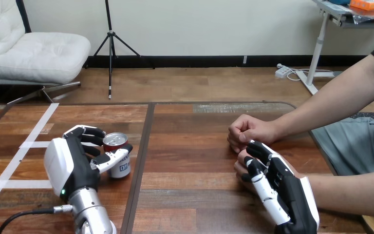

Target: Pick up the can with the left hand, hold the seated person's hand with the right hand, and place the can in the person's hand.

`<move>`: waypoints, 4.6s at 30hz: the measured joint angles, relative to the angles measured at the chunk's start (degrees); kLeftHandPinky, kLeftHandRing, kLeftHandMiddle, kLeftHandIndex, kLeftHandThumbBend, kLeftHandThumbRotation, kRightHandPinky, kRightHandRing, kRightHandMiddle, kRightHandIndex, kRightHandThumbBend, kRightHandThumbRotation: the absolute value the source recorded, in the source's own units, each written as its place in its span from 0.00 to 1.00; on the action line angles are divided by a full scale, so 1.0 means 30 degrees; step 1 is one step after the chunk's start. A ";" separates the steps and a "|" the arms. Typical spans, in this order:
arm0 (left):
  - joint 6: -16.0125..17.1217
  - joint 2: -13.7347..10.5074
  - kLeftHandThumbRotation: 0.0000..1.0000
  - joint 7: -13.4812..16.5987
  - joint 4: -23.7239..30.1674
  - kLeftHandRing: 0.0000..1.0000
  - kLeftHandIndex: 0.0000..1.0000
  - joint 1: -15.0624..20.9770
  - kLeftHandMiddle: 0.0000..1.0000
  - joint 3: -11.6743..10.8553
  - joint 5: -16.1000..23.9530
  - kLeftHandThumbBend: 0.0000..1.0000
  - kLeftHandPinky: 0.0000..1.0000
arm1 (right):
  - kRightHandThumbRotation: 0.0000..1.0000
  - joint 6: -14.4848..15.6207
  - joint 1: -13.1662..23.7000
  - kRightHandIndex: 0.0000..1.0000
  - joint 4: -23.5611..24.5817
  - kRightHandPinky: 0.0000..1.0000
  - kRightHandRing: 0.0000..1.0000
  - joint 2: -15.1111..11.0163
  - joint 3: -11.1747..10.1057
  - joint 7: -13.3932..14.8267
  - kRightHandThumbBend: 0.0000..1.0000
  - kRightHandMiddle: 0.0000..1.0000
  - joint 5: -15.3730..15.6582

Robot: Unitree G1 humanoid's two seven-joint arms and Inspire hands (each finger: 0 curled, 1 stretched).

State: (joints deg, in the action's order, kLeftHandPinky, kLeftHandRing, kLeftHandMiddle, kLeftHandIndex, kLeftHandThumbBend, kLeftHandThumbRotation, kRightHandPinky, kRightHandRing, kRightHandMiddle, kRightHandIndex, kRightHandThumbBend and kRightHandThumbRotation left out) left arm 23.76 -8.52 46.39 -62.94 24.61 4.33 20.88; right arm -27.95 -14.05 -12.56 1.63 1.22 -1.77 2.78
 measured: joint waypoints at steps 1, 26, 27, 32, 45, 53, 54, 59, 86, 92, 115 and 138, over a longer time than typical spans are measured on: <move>0.0003 0.0026 0.00 0.0001 0.0046 0.41 0.46 -0.0013 0.45 0.0012 0.0017 0.67 0.35 | 0.63 -0.0111 -0.0001 0.84 -0.0012 0.74 0.84 -0.0050 -0.0003 0.0176 0.56 0.87 0.0300; 0.0117 0.0168 0.00 -0.0129 0.0910 0.41 0.46 -0.0382 0.45 0.0061 -0.0004 0.66 0.35 | 0.42 -0.2008 -0.0028 0.97 0.0783 0.99 0.99 -0.3577 0.0087 0.8294 0.64 0.99 1.3158; 0.0178 0.0168 0.00 -0.0149 0.0965 0.41 0.46 -0.0429 0.45 0.0064 -0.0003 0.66 0.35 | 0.42 -0.1910 -0.0031 0.98 0.1013 0.99 0.99 -0.3754 0.0068 0.8540 0.64 0.99 1.3531; 0.0242 0.0200 0.00 -0.0189 0.1203 0.41 0.46 -0.0620 0.45 0.0076 0.0003 0.66 0.34 | 0.42 -0.1204 -0.0041 1.00 0.2257 1.00 1.00 -0.4443 -0.0024 0.9093 0.65 1.00 1.4556; 0.0804 0.0331 0.00 -0.0200 0.1826 0.40 0.45 -0.1126 0.44 0.0211 0.0128 0.67 0.34 | 0.38 0.1107 -0.0381 1.00 0.5883 1.00 1.00 -0.5605 -0.0707 0.8714 0.71 1.00 1.5295; 0.1287 0.0512 0.00 -0.0330 0.2385 0.40 0.45 -0.1526 0.44 0.0469 0.0141 0.66 0.34 | 0.36 0.2167 -0.0826 1.00 0.7543 1.00 1.00 -0.6668 -0.1317 0.7882 0.75 1.00 1.5757; 0.1365 0.0556 0.00 -0.0339 0.2434 0.40 0.45 -0.1563 0.44 0.0486 0.0141 0.65 0.34 | 0.35 0.2309 -0.0891 1.00 0.7689 1.00 1.00 -0.6797 -0.1398 0.7788 0.76 1.00 1.5829; 0.1700 0.0787 0.00 -0.0478 0.2815 0.40 0.45 -0.1837 0.44 0.0546 0.0141 0.65 0.34 | 0.36 0.3246 -0.1186 1.00 0.8452 1.00 1.00 -0.7470 -0.1782 0.6853 0.78 1.00 1.6138; 0.2758 0.1600 0.00 -0.1636 0.4934 0.42 0.46 -0.3258 0.44 0.0610 0.0128 0.62 0.38 | 0.37 0.7771 -0.1659 0.98 1.0467 1.00 1.00 -1.0809 -0.2813 -0.1453 0.87 1.00 1.6869; 0.2835 0.1747 0.00 -0.1808 0.5416 0.42 0.46 -0.3658 0.44 0.0636 0.0143 0.62 0.39 | 0.38 0.8369 -0.1568 0.95 1.0500 1.00 1.00 -1.1109 -0.2658 -0.3012 0.88 0.98 1.6877; 0.2890 0.1973 0.00 -0.2107 0.6217 0.42 0.46 -0.4293 0.44 0.0713 0.0547 0.61 0.40 | 0.34 0.8921 0.0299 0.86 0.9063 0.96 0.90 -1.1351 -0.1013 -0.5367 0.94 0.89 1.6820; 0.2937 0.2131 0.00 -0.2417 0.6774 0.42 0.45 -0.4459 0.44 0.0677 0.0735 0.60 0.39 | 0.28 0.8221 0.2817 0.81 0.5504 0.81 0.83 -1.2538 0.0546 -0.4963 0.92 0.84 1.6690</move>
State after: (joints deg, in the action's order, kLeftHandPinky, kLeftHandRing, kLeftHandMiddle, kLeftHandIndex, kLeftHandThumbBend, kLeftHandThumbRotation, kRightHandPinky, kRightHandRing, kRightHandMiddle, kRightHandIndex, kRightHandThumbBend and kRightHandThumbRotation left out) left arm 32.57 -2.13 39.14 -42.62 11.24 6.36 23.08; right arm -3.29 -5.60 3.95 -35.98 2.85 -16.66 52.85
